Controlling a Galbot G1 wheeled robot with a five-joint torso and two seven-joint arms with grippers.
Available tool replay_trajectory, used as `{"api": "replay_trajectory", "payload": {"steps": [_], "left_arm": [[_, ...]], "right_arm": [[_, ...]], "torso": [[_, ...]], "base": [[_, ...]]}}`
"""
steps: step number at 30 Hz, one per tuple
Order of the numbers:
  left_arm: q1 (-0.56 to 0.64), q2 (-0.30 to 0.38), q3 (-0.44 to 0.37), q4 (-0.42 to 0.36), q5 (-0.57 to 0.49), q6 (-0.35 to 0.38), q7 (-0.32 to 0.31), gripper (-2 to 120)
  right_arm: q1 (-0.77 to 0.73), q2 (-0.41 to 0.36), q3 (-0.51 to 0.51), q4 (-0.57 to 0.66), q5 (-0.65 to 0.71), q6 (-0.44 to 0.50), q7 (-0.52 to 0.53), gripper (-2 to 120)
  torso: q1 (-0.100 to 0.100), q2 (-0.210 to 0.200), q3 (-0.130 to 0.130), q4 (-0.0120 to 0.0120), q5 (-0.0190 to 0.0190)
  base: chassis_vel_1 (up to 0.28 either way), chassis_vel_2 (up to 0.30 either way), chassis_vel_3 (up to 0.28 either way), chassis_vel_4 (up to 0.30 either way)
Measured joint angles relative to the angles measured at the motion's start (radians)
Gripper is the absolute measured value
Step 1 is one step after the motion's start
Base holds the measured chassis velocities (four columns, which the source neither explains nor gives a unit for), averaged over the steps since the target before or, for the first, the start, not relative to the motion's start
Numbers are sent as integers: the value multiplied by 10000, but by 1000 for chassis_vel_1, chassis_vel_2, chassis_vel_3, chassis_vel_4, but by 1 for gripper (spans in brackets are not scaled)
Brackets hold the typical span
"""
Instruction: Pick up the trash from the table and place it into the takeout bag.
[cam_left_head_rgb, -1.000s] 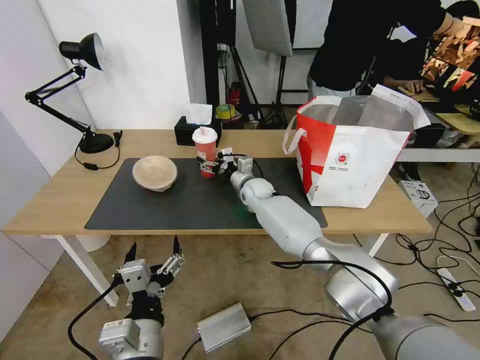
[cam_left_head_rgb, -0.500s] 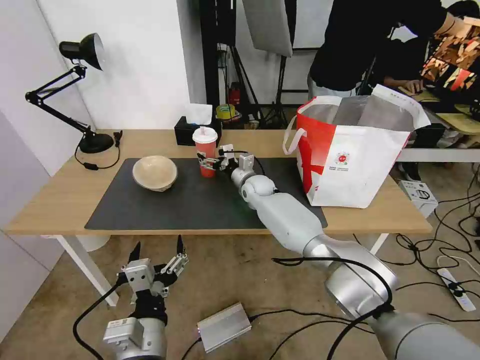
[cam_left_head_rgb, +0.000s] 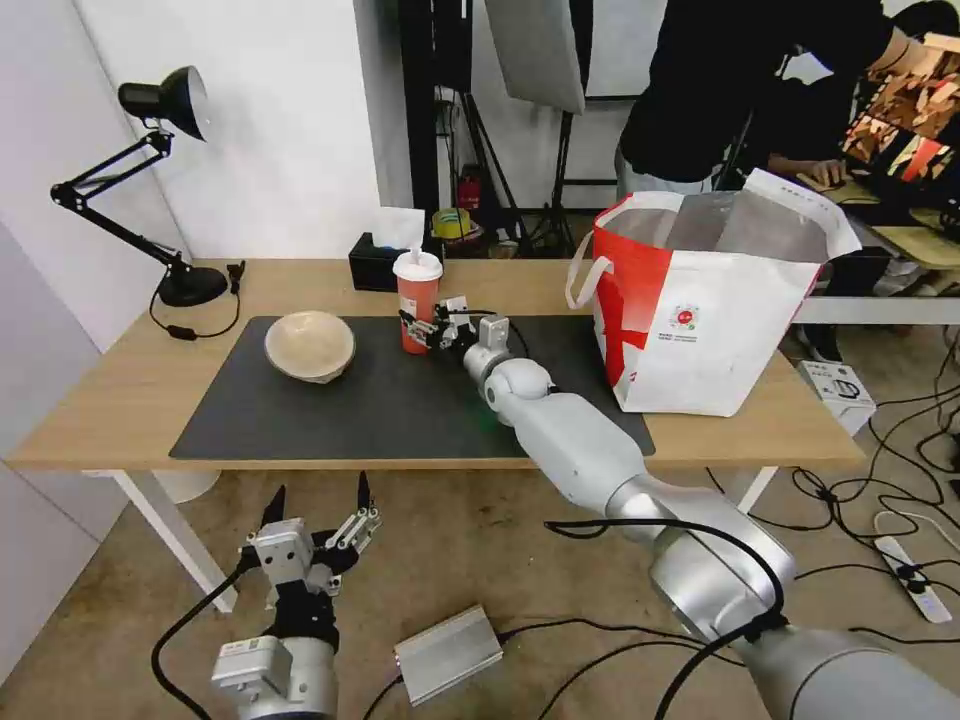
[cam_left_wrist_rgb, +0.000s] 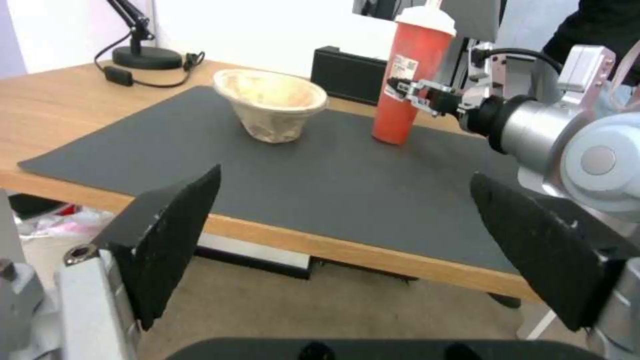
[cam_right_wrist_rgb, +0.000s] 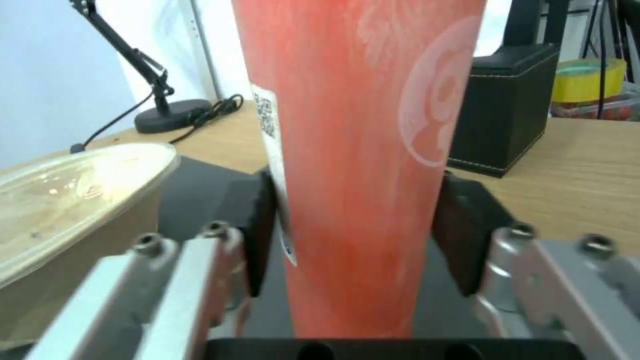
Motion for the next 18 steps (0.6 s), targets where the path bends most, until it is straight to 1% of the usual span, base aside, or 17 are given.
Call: {"api": "replay_trajectory", "payload": {"steps": [2,3,6,7,8,10,12,15,18], "left_arm": [[-15,-18,46,31,21,-3,0,100],[-15,-18,46,31,21,-3,0,100],[-46,-46,139,122,88,-20,1,100],[-56,-50,153,139,96,-24,2,100],[-56,-50,153,139,96,-24,2,100],[-87,-51,179,169,108,-31,3,100],[-114,-41,188,194,111,-35,3,100],[-138,-35,207,217,115,-37,3,100],[-154,-34,212,224,117,-37,3,100]], "right_arm": [[-30,0,-11,36,0,13,-5,39],[-30,0,-11,36,0,13,-5,39],[-97,0,-35,78,-1,61,-17,25],[-105,0,-37,79,-3,77,-21,22],[-105,0,-37,79,-3,77,-21,22],[-119,0,-38,79,-11,123,-24,12],[-128,0,-40,78,-18,152,-29,7],[-138,0,-40,81,-19,172,-35,4],[-161,-4,-41,127,-19,191,-37,4]], "torso": [[0,0,0,0,0],[0,0,0,0,0],[0,0,0,0,0],[0,0,0,0,0],[0,0,0,0,0],[0,0,0,0,0],[0,0,0,0,0],[0,0,0,0,0],[0,0,0,0,0]], "base": [[0,0,0,0],[0,0,0,0],[0,0,0,0],[0,0,0,0],[0,0,0,0],[0,0,0,0],[0,0,0,0],[0,0,0,0],[0,0,0,0]]}}
